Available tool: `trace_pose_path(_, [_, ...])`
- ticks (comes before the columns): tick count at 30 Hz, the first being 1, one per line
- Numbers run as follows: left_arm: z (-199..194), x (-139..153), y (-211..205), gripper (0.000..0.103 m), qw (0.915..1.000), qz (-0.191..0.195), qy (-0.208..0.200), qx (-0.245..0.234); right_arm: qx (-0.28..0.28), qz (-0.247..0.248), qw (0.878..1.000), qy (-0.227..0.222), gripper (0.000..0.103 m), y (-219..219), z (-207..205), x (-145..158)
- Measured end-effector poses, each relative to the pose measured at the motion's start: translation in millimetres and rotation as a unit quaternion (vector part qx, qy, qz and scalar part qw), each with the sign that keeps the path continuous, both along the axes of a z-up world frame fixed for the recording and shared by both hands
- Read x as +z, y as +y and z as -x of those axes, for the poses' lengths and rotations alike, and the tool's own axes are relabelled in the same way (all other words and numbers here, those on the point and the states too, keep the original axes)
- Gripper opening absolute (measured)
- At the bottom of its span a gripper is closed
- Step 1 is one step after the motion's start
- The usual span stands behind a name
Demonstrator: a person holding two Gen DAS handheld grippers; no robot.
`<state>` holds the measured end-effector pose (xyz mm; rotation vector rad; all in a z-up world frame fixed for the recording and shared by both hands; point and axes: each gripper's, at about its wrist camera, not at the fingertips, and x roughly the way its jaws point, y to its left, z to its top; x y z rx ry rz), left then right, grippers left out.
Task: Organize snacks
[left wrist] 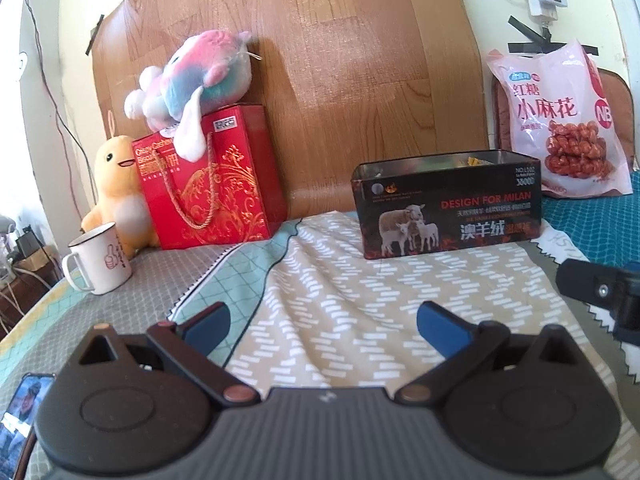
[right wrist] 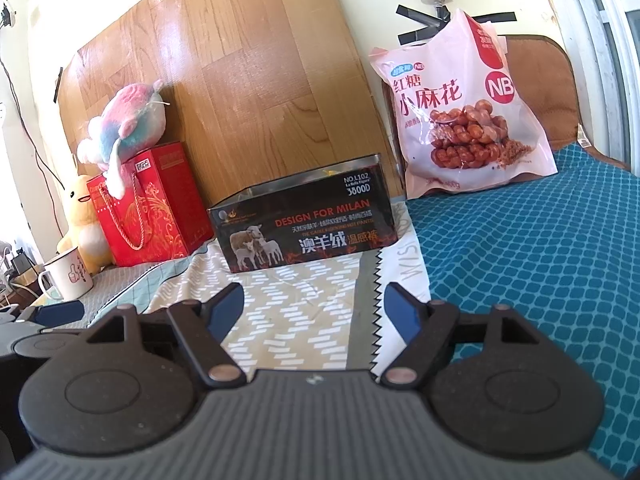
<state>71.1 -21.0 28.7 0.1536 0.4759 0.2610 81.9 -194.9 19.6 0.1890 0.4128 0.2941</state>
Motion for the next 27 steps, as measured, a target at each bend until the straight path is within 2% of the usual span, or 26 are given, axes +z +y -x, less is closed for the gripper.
trace_pose_path(12, [-4.5,4.1,4.2,0.103,0.9998,-0.001,0.016,0.014,-0.002,-0.011,1.000,0.004,0.080,-1.6,0.3,-0.3])
trace_pose_path(27, [-6.5,8.5,-1.3,0.103,0.9989,-0.001,0.047,-0.007,-0.001,-0.027,1.000,0.012,0.081,-5.2,-1.7,-0.8])
